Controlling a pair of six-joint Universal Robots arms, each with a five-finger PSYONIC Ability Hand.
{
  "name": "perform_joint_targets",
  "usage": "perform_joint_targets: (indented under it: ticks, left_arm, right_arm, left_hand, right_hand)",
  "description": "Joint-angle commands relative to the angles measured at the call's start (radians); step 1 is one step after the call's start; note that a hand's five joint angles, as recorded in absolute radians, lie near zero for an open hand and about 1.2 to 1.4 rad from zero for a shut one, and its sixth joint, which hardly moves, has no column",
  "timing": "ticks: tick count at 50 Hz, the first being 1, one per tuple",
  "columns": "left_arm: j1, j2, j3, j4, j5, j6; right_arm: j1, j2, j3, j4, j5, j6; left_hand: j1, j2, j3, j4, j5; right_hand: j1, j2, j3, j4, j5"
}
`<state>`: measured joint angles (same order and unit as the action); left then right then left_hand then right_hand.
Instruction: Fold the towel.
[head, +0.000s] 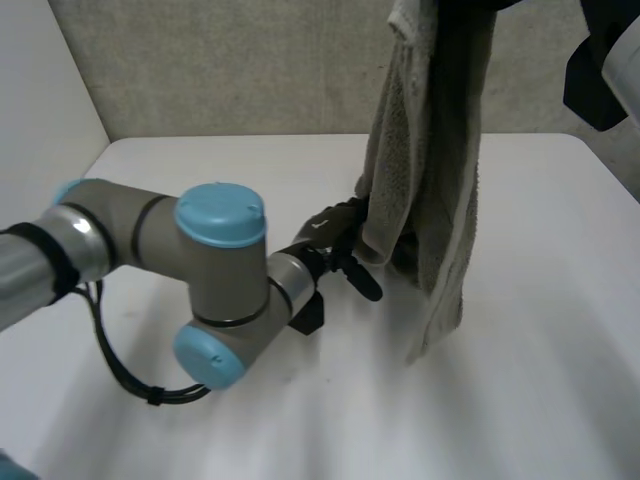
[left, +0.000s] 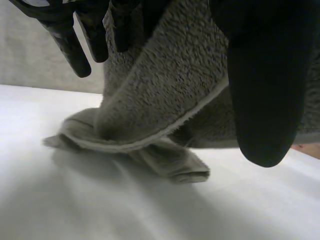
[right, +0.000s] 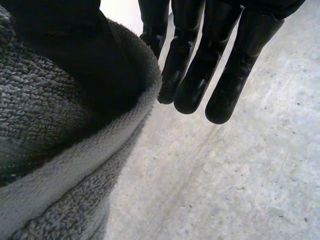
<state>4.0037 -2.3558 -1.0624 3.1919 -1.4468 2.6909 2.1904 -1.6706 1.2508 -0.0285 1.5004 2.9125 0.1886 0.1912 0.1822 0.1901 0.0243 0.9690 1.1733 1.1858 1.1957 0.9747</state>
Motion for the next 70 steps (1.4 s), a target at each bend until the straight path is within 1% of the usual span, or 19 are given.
perform_joint_targets:
  ticks: [1, 2, 4, 5, 6, 10, 11, 21, 23, 27, 31, 35, 42, 49, 51, 61, 64, 66, 70]
  left_arm:
    - [-0.021, -0.138, 0.171, -0.036, -0.038, -0.002]
    - [-0.021, -0.138, 0.171, -0.037, -0.038, -0.002]
    - [-0.022, -0.180, 0.216, -0.046, -0.072, -0.008]
    - [-0.021, -0.180, 0.216, -0.046, -0.072, -0.008]
    - [-0.020, -0.191, 0.222, -0.049, -0.082, -0.017]
    - [-0.015, -0.201, 0.226, -0.049, -0.086, -0.042]
    - [-0.015, -0.204, 0.229, -0.049, -0.087, -0.051]
    - [0.014, -0.198, 0.229, -0.058, -0.188, -0.040]
    - [0.066, -0.139, 0.216, -0.075, -0.230, -0.025]
    - [0.164, -0.019, 0.180, -0.116, -0.230, 0.029]
    - [0.245, 0.181, 0.133, -0.171, -0.202, 0.197]
    - [0.276, 0.349, 0.090, -0.246, -0.165, 0.352]
    - [0.291, 0.463, 0.021, -0.380, -0.147, 0.539]
    - [0.285, 0.418, -0.088, -0.418, -0.156, 0.714]
    - [0.279, 0.333, -0.108, -0.415, -0.161, 0.762]
    - [0.232, 0.032, -0.016, -0.408, -0.173, 0.776]
    - [0.212, -0.014, 0.033, -0.406, -0.205, 0.776]
    - [0.210, -0.023, 0.050, -0.406, -0.230, 0.776]
    - [0.212, -0.016, 0.068, -0.405, -0.285, 0.771]
  right_arm:
    - [-0.011, -0.023, -0.017, 0.021, 0.003, 0.002]
    - [-0.012, -0.032, -0.019, 0.021, 0.009, 0.002]
    - [-0.014, -0.040, -0.019, 0.021, 0.015, 0.002]
    - [-0.014, -0.040, -0.019, 0.021, 0.015, 0.002]
    - [-0.017, -0.047, -0.019, 0.022, 0.023, 0.002]
    - [-0.034, -0.057, -0.019, 0.025, 0.043, 0.004]
    - [-0.034, -0.057, -0.019, 0.025, 0.043, 0.004]
    - [-0.098, -0.055, -0.025, 0.024, 0.058, -0.001]
    - [-0.124, -0.054, -0.021, 0.027, 0.055, -0.001]
    - [-0.190, -0.041, -0.007, 0.032, 0.043, -0.003]
    - [-0.264, 0.023, 0.012, 0.053, 0.015, -0.004]
    - [-0.294, 0.119, 0.031, 0.090, -0.043, -0.003]
    - [-0.299, 0.326, 0.051, 0.188, -0.109, -0.013]
    - [-0.297, 0.504, 0.058, 0.217, -0.106, -0.039]
    - [-0.296, 0.543, 0.062, 0.216, -0.101, -0.049]
    - [-0.296, 0.687, 0.122, 0.117, -0.109, -0.064]
    - [-0.294, 0.693, 0.167, 0.039, -0.115, -0.067]
    - [-0.294, 0.678, 0.228, -0.054, -0.137, -0.068]
    - [-0.297, 0.641, 0.303, -0.146, -0.187, -0.085]
  left_hand:
    - [0.282, 0.280, 0.289, 0.281, 0.272]
    - [0.283, 0.281, 0.290, 0.282, 0.273]
    - [0.706, 0.704, 0.713, 0.705, 0.696]
    - [0.709, 0.706, 0.715, 0.707, 0.699]
    - [0.924, 0.921, 0.930, 0.923, 0.914]
    - [1.067, 1.065, 1.074, 1.066, 1.057]
    - [1.206, 1.204, 1.213, 1.205, 1.196]
    - [1.208, 1.205, 1.214, 1.206, 1.197]
    - [1.208, 1.205, 1.214, 1.206, 1.197]
    - [1.208, 1.205, 1.214, 1.206, 1.197]
    - [1.208, 1.205, 1.214, 1.206, 1.197]
    - [1.208, 1.205, 1.214, 1.206, 1.197]
    - [1.208, 1.205, 1.214, 1.206, 1.197]
    - [1.208, 1.205, 1.214, 1.206, 1.197]
    - [1.208, 1.205, 1.214, 1.206, 1.197]
    - [1.208, 1.205, 1.214, 1.206, 1.197]
    - [1.208, 1.205, 1.214, 1.206, 1.197]
    - [1.164, 1.162, 1.171, 1.163, 1.154]
    - [1.038, 1.036, 1.045, 1.037, 1.028]
  right_hand:
    - [0.427, 0.223, 0.211, 0.201, 0.247]
    - [0.427, 0.223, 0.211, 0.201, 0.247]
    - [0.427, 0.223, 0.211, 0.201, 0.247]
    - [0.427, 0.223, 0.211, 0.201, 0.247]
    - [0.427, 0.223, 0.211, 0.201, 0.247]
    - [0.427, 0.223, 0.211, 0.201, 0.247]
    - [0.427, 0.223, 0.211, 0.201, 0.247]
    - [0.427, 0.223, 0.211, 0.201, 0.247]
    - [0.427, 0.223, 0.211, 0.201, 0.247]
    - [0.427, 0.223, 0.211, 0.201, 0.247]
    - [0.427, 0.223, 0.211, 0.201, 0.247]
    - [0.427, 0.223, 0.211, 0.201, 0.247]
    - [0.427, 0.223, 0.211, 0.201, 0.247]
    - [0.427, 0.223, 0.211, 0.201, 0.247]
    - [0.427, 0.223, 0.211, 0.201, 0.247]
    - [0.427, 0.223, 0.211, 0.201, 0.247]
    - [0.279, 0.074, 0.062, 0.052, 0.098]
    - [-0.022, -0.226, -0.239, -0.249, -0.202]
    - [-0.209, -0.413, -0.426, -0.435, -0.389]
